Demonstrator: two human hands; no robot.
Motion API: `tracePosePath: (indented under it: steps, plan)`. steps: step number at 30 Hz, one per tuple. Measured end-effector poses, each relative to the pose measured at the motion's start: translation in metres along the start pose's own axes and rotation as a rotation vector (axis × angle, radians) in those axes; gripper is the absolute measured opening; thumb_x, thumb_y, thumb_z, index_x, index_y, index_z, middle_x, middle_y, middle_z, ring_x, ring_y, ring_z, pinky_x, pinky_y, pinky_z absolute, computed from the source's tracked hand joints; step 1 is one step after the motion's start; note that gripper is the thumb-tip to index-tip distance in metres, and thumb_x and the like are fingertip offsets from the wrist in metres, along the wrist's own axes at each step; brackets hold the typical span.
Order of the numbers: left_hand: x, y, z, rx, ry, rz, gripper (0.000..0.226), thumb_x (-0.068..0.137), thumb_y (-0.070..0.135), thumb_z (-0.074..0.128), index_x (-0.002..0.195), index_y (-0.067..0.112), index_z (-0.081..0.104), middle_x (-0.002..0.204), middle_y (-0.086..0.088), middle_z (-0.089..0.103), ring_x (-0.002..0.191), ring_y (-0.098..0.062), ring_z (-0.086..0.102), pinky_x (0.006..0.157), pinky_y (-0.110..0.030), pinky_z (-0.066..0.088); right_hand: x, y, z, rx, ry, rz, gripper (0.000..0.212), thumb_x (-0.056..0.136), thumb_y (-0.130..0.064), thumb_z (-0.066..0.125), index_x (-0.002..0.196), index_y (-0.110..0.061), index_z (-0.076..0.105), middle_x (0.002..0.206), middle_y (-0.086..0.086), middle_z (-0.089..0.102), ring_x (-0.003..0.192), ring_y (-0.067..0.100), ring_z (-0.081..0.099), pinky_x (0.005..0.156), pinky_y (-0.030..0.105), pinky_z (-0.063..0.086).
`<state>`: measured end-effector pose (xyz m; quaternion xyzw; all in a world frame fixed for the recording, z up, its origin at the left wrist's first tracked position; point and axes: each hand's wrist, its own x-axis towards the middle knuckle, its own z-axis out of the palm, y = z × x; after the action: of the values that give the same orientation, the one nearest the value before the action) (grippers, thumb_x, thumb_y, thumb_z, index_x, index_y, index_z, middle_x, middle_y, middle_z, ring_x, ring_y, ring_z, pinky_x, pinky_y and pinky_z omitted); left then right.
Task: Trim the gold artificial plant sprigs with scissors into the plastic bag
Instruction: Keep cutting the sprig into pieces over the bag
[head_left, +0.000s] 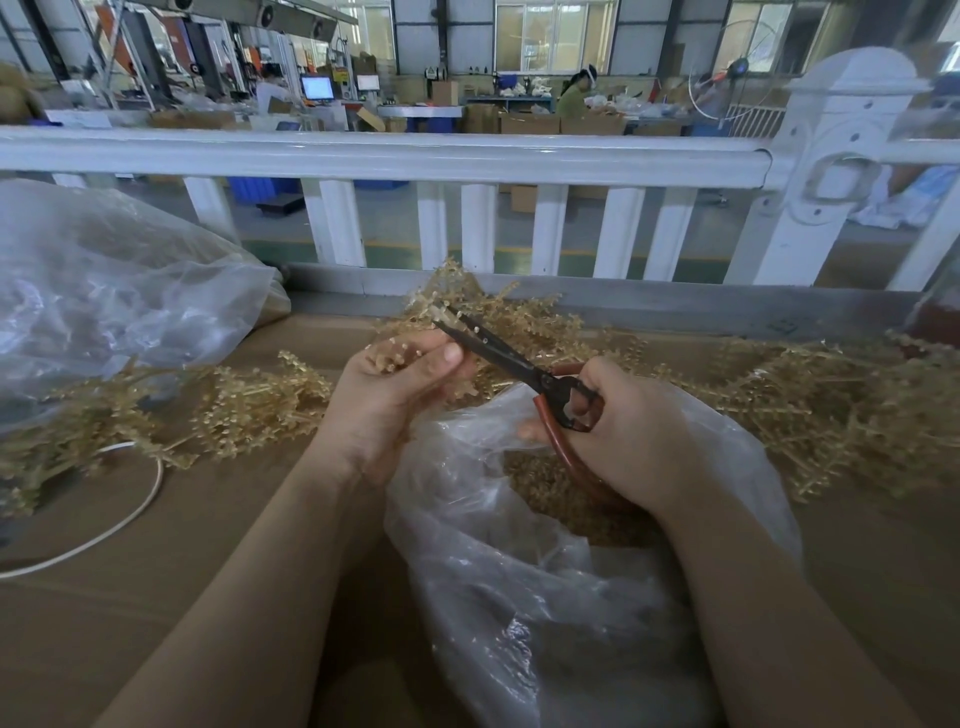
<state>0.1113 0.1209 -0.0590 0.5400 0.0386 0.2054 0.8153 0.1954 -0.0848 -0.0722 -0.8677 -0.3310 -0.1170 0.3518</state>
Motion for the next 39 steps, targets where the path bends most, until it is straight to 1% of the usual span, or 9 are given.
tracePosePath:
  steps: [4,9,14,20,24,28,31,36,39]
  plan:
    - [0.002,-0.003,0.001,0.09,-0.013,0.108,0.007,0.074,0.01,0.074,0.08,0.011,0.071,0.083,-0.005,0.073,0.079,-0.016,0.069,0.076,-0.025,0.056,-0.001,0.001,0.001,-0.006,0.018,-0.028,0.066,0.052,-0.105,0.038,0.072,-0.042,0.038,0.06,-0.021,0.054,0.072,-0.017,0.054,0.049,0.018,0.032]
    - [0.001,-0.008,0.007,0.104,-0.013,0.183,0.005,0.077,0.015,0.072,0.076,0.013,0.067,0.081,-0.007,0.066,0.076,-0.018,0.062,0.079,-0.03,0.052,-0.001,-0.003,0.0,-0.011,-0.033,-0.017,0.068,0.054,-0.105,0.039,0.074,-0.04,0.04,0.089,-0.057,0.045,0.079,-0.023,0.051,0.049,0.017,0.032]
    - [-0.001,-0.014,0.015,0.098,-0.011,0.206,0.008,0.081,0.013,0.07,0.087,0.008,0.066,0.079,-0.003,0.066,0.078,-0.017,0.063,0.086,-0.032,0.054,-0.002,-0.003,0.0,0.029,-0.001,0.004,0.065,0.054,-0.103,0.042,0.075,-0.041,0.04,0.086,-0.054,0.049,0.072,-0.02,0.055,0.047,0.012,0.032]
    - [-0.002,-0.017,0.019,0.124,-0.016,0.245,0.003,0.083,0.012,0.07,0.082,0.012,0.067,0.078,-0.005,0.068,0.076,-0.015,0.065,0.078,-0.023,0.052,-0.001,-0.004,-0.002,-0.002,0.005,0.015,0.057,0.058,-0.093,0.057,0.078,-0.042,0.042,0.088,-0.054,0.048,0.079,-0.02,0.053,0.051,0.017,0.033]
    - [-0.002,-0.016,0.018,0.135,-0.024,0.258,0.003,0.081,0.014,0.071,0.08,0.015,0.068,0.077,-0.003,0.068,0.076,-0.016,0.065,0.079,-0.024,0.053,-0.001,-0.001,-0.001,-0.009,0.02,0.037,0.061,0.057,-0.092,0.058,0.08,-0.037,0.047,0.07,-0.021,0.061,0.077,-0.017,0.055,0.052,0.02,0.037]
    - [-0.002,-0.015,0.018,0.143,-0.032,0.244,0.012,0.082,0.012,0.069,0.075,0.021,0.069,0.078,-0.003,0.067,0.078,-0.019,0.064,0.083,-0.032,0.052,-0.002,-0.002,-0.001,-0.032,0.039,0.004,0.058,0.059,-0.091,0.056,0.074,-0.037,0.039,0.077,-0.04,0.057,0.076,-0.02,0.053,0.048,0.013,0.029]
    - [-0.003,-0.015,0.017,0.118,-0.031,0.209,0.004,0.09,0.011,0.064,0.087,0.011,0.066,0.082,-0.009,0.065,0.081,-0.023,0.062,0.081,-0.031,0.053,-0.003,0.0,0.0,-0.023,0.051,0.002,0.06,0.058,-0.093,0.051,0.073,-0.036,0.041,0.062,-0.022,0.058,0.073,-0.018,0.054,0.045,0.012,0.031]
    - [-0.001,-0.015,0.017,0.064,0.015,0.221,0.029,0.085,0.013,0.067,0.108,-0.004,0.063,0.099,-0.013,0.066,0.09,-0.018,0.064,0.081,-0.026,0.054,-0.003,0.003,0.0,-0.018,0.036,0.006,0.06,0.058,-0.092,0.053,0.075,-0.035,0.042,0.059,-0.016,0.055,0.073,-0.014,0.056,0.048,0.014,0.033]
    - [-0.002,-0.014,0.016,0.088,-0.014,0.233,0.023,0.083,0.013,0.069,0.099,-0.004,0.065,0.093,-0.006,0.071,0.09,-0.014,0.067,0.086,-0.023,0.052,-0.002,0.002,0.0,-0.009,0.026,0.008,0.059,0.059,-0.091,0.058,0.077,-0.036,0.044,0.083,-0.038,0.058,0.078,-0.015,0.055,0.051,0.018,0.035]
